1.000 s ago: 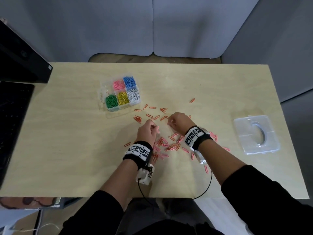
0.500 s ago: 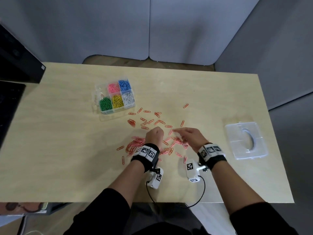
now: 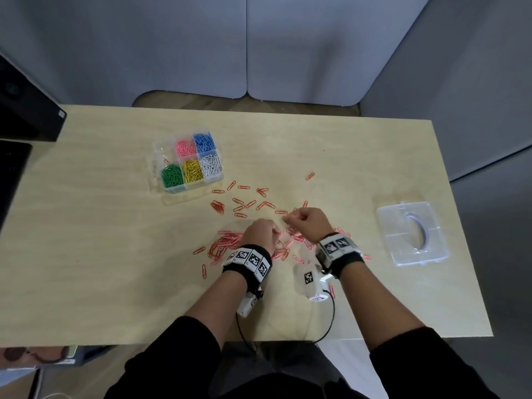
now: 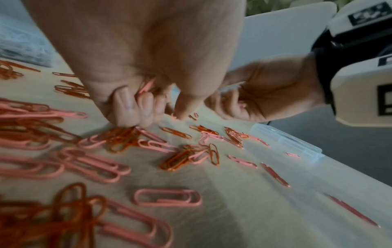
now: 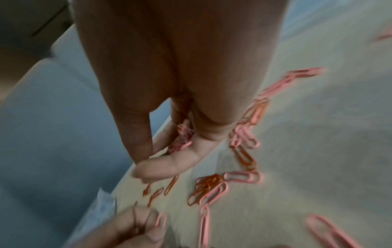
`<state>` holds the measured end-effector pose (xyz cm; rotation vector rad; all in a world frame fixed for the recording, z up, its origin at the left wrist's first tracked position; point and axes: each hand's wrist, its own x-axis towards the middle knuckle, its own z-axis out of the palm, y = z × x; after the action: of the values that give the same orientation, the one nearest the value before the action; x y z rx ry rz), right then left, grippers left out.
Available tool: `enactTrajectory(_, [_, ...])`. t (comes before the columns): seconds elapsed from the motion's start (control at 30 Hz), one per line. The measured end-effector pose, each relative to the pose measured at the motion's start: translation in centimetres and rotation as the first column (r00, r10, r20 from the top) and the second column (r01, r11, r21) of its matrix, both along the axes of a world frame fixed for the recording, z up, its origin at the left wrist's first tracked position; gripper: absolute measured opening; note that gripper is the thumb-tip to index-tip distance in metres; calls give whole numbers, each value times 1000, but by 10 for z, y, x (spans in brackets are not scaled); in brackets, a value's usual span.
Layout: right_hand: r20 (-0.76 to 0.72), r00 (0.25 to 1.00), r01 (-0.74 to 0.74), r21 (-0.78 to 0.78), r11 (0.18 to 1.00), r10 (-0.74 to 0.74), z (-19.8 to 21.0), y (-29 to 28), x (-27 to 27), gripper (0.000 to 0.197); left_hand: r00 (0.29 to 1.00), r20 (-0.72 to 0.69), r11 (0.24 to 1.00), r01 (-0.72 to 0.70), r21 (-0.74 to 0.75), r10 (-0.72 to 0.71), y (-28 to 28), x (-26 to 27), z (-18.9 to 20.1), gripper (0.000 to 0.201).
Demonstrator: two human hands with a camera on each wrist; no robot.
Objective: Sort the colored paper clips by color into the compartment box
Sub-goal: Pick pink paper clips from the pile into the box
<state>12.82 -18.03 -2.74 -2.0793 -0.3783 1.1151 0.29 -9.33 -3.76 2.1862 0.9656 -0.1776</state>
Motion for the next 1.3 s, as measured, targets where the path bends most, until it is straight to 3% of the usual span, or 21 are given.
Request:
enactTrajectory(0.07, [-290, 946, 196, 167, 966, -142, 3, -22, 5, 9, 996, -68, 999, 52, 1, -51, -3, 1, 2, 11])
enactTrajectory(0.13, [-470, 853, 358, 213, 909, -226, 7, -43, 9, 16, 992, -97, 997, 80, 15, -78, -5, 0, 3, 18])
enactTrajectory(0.2, [-569, 791, 405, 214, 889, -224, 8, -59, 12, 28, 992, -92, 996, 92, 17, -90, -6, -3, 4, 29])
enactTrajectory(0.3, [-618, 751, 422, 176, 889, -234, 11, -68, 9, 24, 993, -72, 995, 98, 1, -98, -8, -3, 2, 31])
enactTrajectory(0.37, [-461, 856, 335, 151, 930, -233, 6, -69, 6, 12, 995, -50, 996, 85, -25, -86, -10, -2, 1, 18])
enactTrajectory(0.43, [-128, 984, 135, 83, 987, -124, -1, -71, 4, 11, 997, -42, 996, 64, -62, -67, -13, -2, 0, 12])
enactTrajectory(0.5, [167, 986, -11, -64, 998, 21, -7, -73, 0, 14, 999, -31, 995, 39, -88, -42, -16, -3, -1, 19])
enactTrajectory(0.57, [314, 948, -4, -164, 986, 56, -7, -73, -8, 16, 1000, -11, 998, 2, -65, -3, -22, -3, 0, 19])
enactTrajectory(0.7, [428, 901, 34, -244, 969, 76, -13, -68, -23, 22, 999, 7, 999, -34, 25, 34, -29, -3, -1, 15])
enactTrajectory(0.87, [440, 871, -138, -212, 967, 221, -15, -69, -23, 12, 999, -31, 997, 44, 57, -43, -30, 6, -1, 12])
enactTrajectory(0.97, [333, 929, -157, -36, 987, 160, -19, -80, -17, 12, 990, -60, 988, 132, 74, -128, -29, 7, 3, 14])
enactTrajectory(1.07, [-82, 995, 78, 225, 971, -60, -13, -89, -17, 3, 990, -50, 990, 132, 58, -129, -26, 7, 6, 10])
enactTrajectory(1.17, [-543, 812, 409, 269, 872, -213, -3, -95, -24, 21, 996, 4, 996, 85, -17, -85, -22, 8, 6, 14])
enactTrajectory(1.23, [-620, 752, 459, 251, 852, -222, -4, -97, -27, 25, 997, 56, 993, 52, -102, -46, -20, 7, 4, 9])
enactTrajectory(1.3, [-405, 896, 297, 248, 922, -180, -8, -99, -29, 17, 995, 103, 984, 37, -173, -20, -20, 6, 4, 19])
